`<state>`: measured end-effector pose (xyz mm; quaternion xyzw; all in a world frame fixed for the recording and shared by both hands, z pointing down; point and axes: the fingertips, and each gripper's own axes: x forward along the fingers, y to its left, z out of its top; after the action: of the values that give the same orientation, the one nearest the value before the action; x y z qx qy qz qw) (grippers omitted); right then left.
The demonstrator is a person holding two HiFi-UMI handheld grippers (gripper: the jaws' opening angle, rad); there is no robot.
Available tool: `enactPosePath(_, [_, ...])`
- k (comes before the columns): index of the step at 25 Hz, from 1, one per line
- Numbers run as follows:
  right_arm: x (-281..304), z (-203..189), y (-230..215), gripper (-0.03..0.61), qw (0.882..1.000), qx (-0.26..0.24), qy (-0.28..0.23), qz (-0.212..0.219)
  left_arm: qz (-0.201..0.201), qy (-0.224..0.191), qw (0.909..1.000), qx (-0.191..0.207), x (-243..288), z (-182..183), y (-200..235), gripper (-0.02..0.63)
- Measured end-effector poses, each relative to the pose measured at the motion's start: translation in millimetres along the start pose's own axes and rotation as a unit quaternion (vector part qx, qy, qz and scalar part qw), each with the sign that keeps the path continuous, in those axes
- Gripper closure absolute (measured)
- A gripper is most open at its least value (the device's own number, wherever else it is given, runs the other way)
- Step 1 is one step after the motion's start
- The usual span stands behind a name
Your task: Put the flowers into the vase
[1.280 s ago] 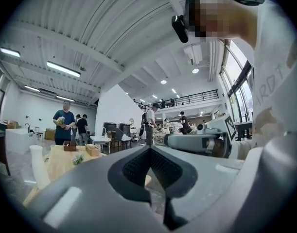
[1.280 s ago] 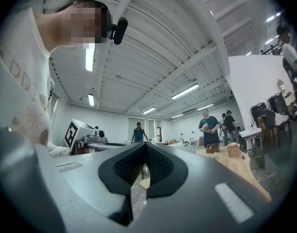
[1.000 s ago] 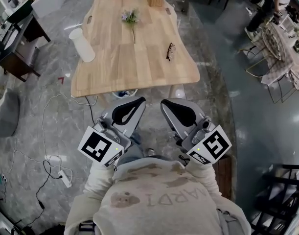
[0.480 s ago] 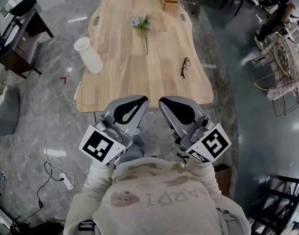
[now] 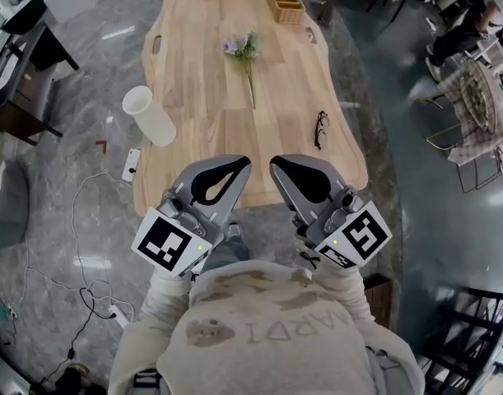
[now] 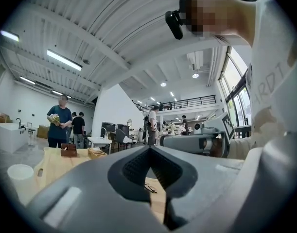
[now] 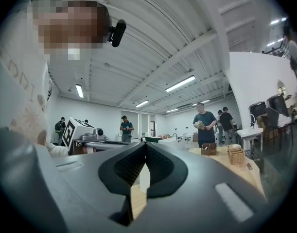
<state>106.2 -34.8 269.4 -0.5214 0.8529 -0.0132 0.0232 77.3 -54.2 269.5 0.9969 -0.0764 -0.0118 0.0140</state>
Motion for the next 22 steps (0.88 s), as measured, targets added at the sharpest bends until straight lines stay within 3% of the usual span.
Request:
enactPosePath(11, [42.2, -6.7, -27.8, 0.554, 0.999, -0.002, 0.016, -0.036, -0.027, -0.005, 0.9996, -0.012, 6.4, -10.0, 46.9, 0.614])
enactPosePath(22, [75.5, -22.6, -78.7, 0.554, 0.998, -0.002, 0.054, -0.034, 0.005, 0.004, 0.9997, -0.024, 28.1, -14.7, 87.4, 0.614])
